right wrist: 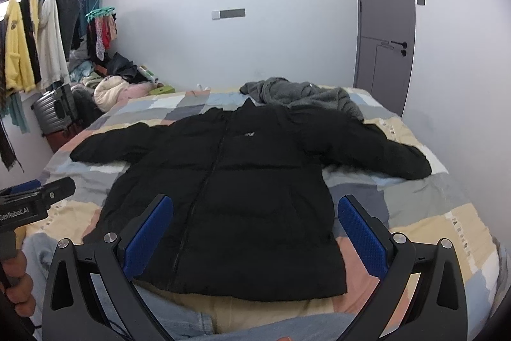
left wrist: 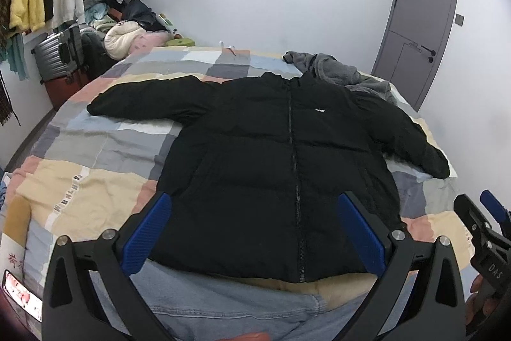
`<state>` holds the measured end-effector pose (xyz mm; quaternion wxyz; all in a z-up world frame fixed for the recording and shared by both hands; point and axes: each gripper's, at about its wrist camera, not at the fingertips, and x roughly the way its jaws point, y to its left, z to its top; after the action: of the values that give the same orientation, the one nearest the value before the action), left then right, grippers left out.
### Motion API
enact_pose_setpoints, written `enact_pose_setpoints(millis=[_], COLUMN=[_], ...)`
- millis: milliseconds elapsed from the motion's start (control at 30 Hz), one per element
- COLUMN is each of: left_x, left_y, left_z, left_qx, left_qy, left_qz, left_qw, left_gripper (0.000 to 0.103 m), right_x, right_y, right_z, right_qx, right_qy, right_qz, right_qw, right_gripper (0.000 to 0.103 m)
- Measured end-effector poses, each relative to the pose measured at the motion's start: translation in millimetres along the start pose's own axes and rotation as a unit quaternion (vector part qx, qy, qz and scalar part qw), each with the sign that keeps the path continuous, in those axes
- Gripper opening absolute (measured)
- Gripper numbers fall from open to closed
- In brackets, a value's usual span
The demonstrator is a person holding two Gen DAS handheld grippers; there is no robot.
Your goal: Fold large clothes
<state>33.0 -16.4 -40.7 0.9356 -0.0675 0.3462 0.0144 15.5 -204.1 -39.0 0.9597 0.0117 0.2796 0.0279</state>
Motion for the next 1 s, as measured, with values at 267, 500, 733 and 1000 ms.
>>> enact_pose_setpoints(millis=[267,500,733,1000], left_x=[0.8,-0.3,-1.9,-4.6], left_y=[-0.8,0.3,-5.4,-7.9], left_z=[-1.0,-3.0,-2.3,-0.7], left_qx=[-0.001,-0.003,0.003,0.003], left_qy=[0.001,-0.002,0.002,-0.001], left_qz=[-0.001,-0.003,-0.008,-0.008], left_qw=[1.0,1.0,1.0,1.0], left_gripper=[0.103,0.103,0.103,0.103], right_x=[0.5,1.3,0.1,1.2], right_y=[-2.7,-8.3,-11.3,-11.7], right_z=[-3.4,-2.5,1.5,2.4], right_qx=[0.003,0.005,0.003,0.003], right_qy=[0.005,0.011,0.01,0.014], right_qz=[0.0,0.001,0.0,-0.003], right_qw=[1.0,1.0,1.0,1.0], right_gripper=[0.103,0.103,0.103,0.103])
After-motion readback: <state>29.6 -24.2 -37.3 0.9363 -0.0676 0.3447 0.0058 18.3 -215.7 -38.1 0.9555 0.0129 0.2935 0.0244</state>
